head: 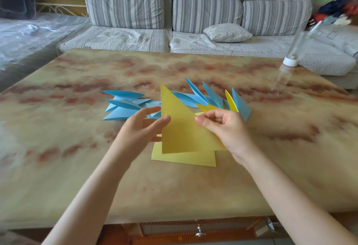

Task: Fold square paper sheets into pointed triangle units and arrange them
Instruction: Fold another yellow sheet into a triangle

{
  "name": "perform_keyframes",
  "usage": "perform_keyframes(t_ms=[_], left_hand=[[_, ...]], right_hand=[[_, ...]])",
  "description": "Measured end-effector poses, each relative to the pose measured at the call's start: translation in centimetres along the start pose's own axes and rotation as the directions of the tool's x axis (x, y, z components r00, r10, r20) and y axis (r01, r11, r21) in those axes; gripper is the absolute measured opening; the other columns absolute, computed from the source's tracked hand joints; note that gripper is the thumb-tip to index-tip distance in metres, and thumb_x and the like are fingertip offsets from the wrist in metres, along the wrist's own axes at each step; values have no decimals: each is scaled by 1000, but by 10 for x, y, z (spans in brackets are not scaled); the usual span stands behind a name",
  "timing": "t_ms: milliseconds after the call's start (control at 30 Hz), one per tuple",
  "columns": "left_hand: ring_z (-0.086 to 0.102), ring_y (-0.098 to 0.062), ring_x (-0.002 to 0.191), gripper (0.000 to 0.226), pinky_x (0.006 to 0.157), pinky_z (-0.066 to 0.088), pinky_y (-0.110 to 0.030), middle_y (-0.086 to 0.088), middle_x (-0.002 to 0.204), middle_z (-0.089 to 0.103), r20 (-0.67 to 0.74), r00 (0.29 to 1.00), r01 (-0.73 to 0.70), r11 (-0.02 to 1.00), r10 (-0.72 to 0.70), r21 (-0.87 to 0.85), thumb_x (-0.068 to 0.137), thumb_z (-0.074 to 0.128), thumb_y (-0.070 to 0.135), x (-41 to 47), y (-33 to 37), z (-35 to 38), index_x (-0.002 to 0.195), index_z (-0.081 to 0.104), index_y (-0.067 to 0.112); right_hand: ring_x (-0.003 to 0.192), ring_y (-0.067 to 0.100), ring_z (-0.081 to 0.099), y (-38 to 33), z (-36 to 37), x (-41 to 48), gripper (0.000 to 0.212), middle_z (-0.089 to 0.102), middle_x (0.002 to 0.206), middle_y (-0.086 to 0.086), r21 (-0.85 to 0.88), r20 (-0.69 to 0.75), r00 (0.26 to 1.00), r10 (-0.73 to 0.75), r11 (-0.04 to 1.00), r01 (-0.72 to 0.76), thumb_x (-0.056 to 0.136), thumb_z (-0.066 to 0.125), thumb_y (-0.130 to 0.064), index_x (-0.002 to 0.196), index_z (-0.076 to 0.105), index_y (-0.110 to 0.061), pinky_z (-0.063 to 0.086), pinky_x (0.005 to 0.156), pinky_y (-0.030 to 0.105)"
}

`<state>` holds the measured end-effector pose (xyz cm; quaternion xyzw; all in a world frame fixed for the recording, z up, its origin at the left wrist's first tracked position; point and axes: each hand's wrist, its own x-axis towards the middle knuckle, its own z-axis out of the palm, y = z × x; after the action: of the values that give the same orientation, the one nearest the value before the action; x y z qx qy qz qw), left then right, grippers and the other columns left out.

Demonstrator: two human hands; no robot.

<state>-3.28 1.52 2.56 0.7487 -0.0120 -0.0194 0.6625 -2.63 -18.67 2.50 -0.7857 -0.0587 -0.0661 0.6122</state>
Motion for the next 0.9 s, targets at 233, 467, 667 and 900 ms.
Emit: perform_keyframes(t_ms=[233, 467, 667, 900], left_hand=[[66, -2, 64, 21, 60, 53, -18, 10, 75, 73, -76, 996, -35, 999, 37, 30, 92, 60, 9, 3, -3, -7, 98, 62, 29], [64, 2, 65, 21, 64, 50, -17, 16, 75, 72, 24, 1000, 7, 998, -9, 55, 93, 58, 12, 1, -3, -16, 98, 61, 32], [65, -5, 70, 20, 73, 52, -24, 9, 80, 74, 118, 992, 36, 997, -44, 71, 92, 60, 12, -1, -2, -13, 102, 64, 28], [67, -8, 64, 20, 61, 56, -20, 6, 78, 74, 113, 993, 18, 996, -28, 89, 91, 59, 8, -4, 0, -11, 101, 64, 24]], right_hand=[[68, 13, 62, -7, -8, -2, 17, 71, 92, 2, -14, 268, 962, -52, 998, 58, 93, 59, -15, 107, 70, -18, 52, 60, 27], [108, 10, 56, -5, -18, -2, 35, 50, 127, -14, -54, 434, 874, -216, 963, 264, 79, 73, -5, 101, 74, -32, 49, 85, 24], [102, 9, 53, -5, -8, -4, 20, 52, 124, -7, -22, 443, 869, -219, 967, 255, 68, 78, -24, 85, 77, -33, 44, 97, 24], [101, 11, 63, 1, -1, -2, 8, 65, 107, -19, 97, 381, 910, -165, 986, 138, 67, 76, -27, 72, 76, -33, 51, 95, 38]])
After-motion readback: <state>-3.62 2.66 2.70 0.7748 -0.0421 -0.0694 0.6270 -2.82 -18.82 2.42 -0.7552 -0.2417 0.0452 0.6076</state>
